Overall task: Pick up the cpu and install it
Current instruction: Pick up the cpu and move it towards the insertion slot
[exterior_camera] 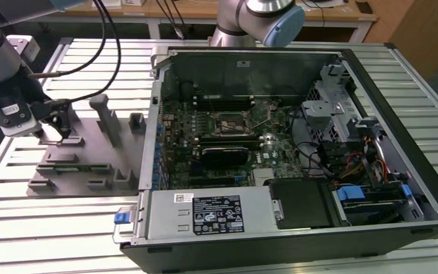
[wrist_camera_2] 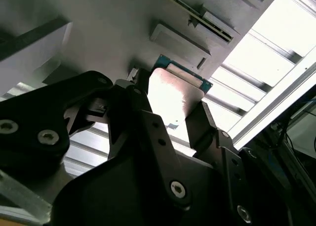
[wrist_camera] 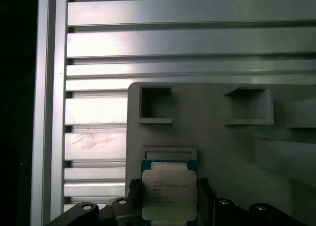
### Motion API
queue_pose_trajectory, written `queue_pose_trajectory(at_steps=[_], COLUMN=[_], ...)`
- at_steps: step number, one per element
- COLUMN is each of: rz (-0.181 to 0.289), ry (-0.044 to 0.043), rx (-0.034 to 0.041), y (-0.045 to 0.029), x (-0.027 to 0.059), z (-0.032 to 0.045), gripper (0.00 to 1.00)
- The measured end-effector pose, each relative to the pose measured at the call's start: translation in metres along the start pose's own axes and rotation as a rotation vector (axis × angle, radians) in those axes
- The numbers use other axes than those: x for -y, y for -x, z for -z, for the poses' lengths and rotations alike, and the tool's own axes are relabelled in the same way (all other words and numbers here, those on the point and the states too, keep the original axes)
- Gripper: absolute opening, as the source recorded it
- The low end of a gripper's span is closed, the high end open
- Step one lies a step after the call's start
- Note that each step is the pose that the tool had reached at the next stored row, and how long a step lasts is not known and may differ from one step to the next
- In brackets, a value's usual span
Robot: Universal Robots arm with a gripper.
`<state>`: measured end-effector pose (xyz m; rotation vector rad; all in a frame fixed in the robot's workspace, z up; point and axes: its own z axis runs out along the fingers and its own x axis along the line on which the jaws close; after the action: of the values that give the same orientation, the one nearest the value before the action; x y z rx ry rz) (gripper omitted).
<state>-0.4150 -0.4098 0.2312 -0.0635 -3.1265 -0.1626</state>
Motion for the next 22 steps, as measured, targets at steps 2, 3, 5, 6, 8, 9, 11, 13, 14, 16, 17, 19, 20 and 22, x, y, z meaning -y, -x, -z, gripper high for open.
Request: queue_pose_trajectory(at_steps=[2,3,5,6,8,9,11,13,14,16,17,19,20,22], rz=[0.0,0.0,0.0,0.0,0.0,0.0,0.0,0.0,0.0,0.0,0.0,0.0,0.0,0.0], ry=[0.0003,0.0005,0.0007,0.0007,0.0009,0.001,0.0011,0.0011,0.0012,0.0012,0.0012,0.0013,0.0014,0.0014], rx=[0.0,-0.0001,-0.0001,-0.0001,0.0,-0.0001,0.0,-0.0001,-0.0001,-0.0001,-0.0002,-0.0001,-0.0001,-0.0001], y=[0.0,-0.0001,-0.0001,-0.0001,-0.0001,-0.0002,-0.0002,-0.0002,-0.0002,-0.0003,-0.0003,-0.0003,-0.0003,-0.0004], x=[-0.0003,-0.0004,-0.0007,-0.0008,-0.0011,-0.0012,-0.0015,-0.0017,-0.0019,-0.0021,-0.0022,-0.0025,-0.0026,-0.0029], z=[0.0025,0.0038,0.0063,0.0077,0.0102,0.0115,0.0142,0.0167,0.0179,0.0203,0.0214,0.0239,0.0251,0.0275], gripper=[0.54,0.54,0.54,0.54,0.54,0.54,0.54,0.54,0.54,0.54,0.54,0.54,0.54,0.54])
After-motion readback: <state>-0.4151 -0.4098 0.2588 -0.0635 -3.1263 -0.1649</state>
